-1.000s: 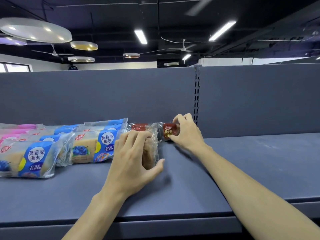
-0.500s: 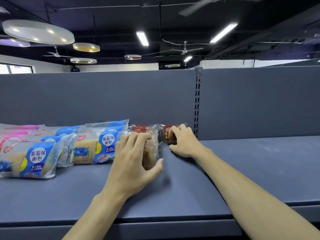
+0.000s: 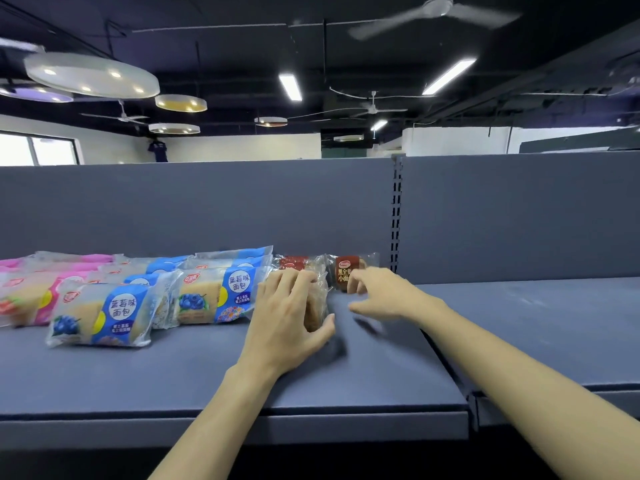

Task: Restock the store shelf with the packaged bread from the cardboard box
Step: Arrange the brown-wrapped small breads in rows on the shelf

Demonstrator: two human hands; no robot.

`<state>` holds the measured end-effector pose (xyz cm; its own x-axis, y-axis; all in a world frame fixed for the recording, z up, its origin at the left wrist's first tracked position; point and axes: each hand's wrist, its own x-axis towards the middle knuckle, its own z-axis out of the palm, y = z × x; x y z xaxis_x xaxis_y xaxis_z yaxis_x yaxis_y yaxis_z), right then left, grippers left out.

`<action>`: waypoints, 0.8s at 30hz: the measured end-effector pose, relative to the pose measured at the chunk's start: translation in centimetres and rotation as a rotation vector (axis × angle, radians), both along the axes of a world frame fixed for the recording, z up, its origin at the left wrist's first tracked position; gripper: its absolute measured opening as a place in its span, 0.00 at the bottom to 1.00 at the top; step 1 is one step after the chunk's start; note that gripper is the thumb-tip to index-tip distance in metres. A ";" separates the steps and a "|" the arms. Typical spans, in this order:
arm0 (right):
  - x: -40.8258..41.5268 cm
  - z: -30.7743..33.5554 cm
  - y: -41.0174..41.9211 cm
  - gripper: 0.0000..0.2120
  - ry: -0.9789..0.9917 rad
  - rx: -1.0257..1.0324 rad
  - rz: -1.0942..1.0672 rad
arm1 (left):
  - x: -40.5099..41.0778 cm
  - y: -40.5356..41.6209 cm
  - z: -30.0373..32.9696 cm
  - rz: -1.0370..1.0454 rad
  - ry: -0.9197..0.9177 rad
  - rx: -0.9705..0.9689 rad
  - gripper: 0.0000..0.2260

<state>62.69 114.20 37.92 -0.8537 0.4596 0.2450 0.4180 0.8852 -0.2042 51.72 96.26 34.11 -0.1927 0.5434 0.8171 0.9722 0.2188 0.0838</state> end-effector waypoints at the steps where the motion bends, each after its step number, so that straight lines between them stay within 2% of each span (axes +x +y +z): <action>1: 0.9 0.1 -0.9 0.12 -0.028 0.018 0.012 | 0.0 -0.1 0.1 0.002 0.007 -0.005 0.22; 8: 5.6 1.4 -6.8 0.17 -0.081 0.144 0.043 | 0.7 -1.4 1.1 0.010 0.094 -0.069 0.21; 13: 5.9 2.4 -9.8 0.18 -0.085 0.186 0.064 | -1.5 -5.4 1.6 0.030 0.253 -0.197 0.21; 18: 2.0 2.7 -14.7 0.12 -0.037 0.207 0.153 | -5.0 -13.0 2.8 0.152 0.266 -0.256 0.20; 22: -2.9 3.1 -21.1 0.23 0.010 0.216 0.280 | -7.7 -20.9 3.3 0.284 0.277 -0.325 0.19; 24: -5.4 3.1 -24.9 0.22 0.024 0.229 0.349 | -9.1 -25.3 3.2 0.348 0.293 -0.364 0.20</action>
<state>57.29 89.35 41.01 -0.9415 0.0748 0.3286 0.0821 0.9966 0.0082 42.65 70.95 37.29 -0.2044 0.7444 0.6356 0.8088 0.4942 -0.3187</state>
